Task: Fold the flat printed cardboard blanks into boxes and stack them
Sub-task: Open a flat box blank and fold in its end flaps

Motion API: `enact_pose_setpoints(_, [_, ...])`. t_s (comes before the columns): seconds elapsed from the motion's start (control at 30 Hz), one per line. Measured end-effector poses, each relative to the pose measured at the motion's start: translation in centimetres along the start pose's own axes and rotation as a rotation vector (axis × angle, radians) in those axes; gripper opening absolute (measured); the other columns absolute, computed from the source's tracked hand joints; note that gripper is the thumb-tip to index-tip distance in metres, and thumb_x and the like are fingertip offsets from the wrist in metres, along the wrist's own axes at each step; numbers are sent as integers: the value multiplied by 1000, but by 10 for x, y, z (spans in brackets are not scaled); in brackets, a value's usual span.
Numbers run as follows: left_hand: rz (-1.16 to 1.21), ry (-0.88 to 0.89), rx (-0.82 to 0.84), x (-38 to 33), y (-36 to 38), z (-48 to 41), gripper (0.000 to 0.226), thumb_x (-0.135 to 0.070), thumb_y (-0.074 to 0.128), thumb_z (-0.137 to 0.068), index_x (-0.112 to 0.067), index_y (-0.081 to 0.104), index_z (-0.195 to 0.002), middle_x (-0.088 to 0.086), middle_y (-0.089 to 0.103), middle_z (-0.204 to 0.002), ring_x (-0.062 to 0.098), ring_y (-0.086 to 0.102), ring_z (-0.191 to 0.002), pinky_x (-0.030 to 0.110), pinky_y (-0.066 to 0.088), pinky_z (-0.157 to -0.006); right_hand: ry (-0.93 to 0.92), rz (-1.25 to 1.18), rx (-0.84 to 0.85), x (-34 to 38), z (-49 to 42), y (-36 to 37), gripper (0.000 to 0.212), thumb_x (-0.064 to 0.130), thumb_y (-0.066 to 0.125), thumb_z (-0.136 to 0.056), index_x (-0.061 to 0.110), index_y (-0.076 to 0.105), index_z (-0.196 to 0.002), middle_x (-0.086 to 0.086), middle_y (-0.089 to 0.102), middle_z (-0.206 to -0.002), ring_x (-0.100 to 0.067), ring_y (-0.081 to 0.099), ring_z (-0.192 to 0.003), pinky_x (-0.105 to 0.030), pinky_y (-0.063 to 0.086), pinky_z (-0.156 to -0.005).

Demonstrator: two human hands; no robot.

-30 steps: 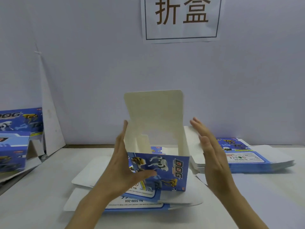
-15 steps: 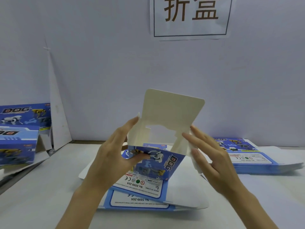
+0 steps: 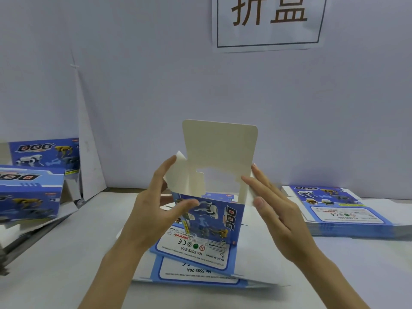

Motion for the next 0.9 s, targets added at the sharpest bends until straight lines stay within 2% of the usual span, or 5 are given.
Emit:
enact_pose_setpoints(0.4, [302,-251,-142,26,21,2,28,-37,32,-97,-36,58,-107,-13,68,-98,5,67,-92,12,51,-64,89,-150,-1,-4,2,20,49,49,29,-92,45,34,-140,34,20,-151,8,20,-141,-19,22,-112])
enact_pose_setpoints(0.57, [440,-343,-106,24,51,14,49,-59,33,-81,-45,43,-127,-12,50,-126,-3,56,-110,4,46,-70,51,-161,92,8,10,41,52,49,26,-95,51,18,-146,28,9,-157,5,9,-144,-6,15,-110])
enact_pose_setpoints(0.7, [445,-251,-6,23,57,15,71,-45,69,-80,-47,30,-139,-22,55,-126,-3,56,-113,14,52,-75,56,-46,-30,5,6,30,54,42,42,-95,47,20,-144,27,5,-156,12,6,-141,6,27,-91])
enact_pose_setpoints(0.8, [311,-225,-8,20,63,20,93,-38,82,-63,-53,26,-136,-33,48,-127,-17,49,-110,10,51,-73,75,-66,-133,3,2,16,45,33,51,-88,42,40,-131,23,25,-148,10,23,-135,2,35,-89])
enact_pose_setpoints(0.9, [250,-248,-73,25,48,18,92,-45,79,-56,-46,36,-137,-19,56,-127,2,56,-114,33,53,-91,113,-280,-180,4,-2,-5,33,24,55,-83,31,55,-115,11,46,-135,2,47,-122,-8,49,-78])
Point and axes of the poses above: each hand's wrist, its own z-axis away from the middle knuckle, its own y-axis out of the palm, x = y × z, the point moved 4 cm from there along -z, towards the middle knuckle
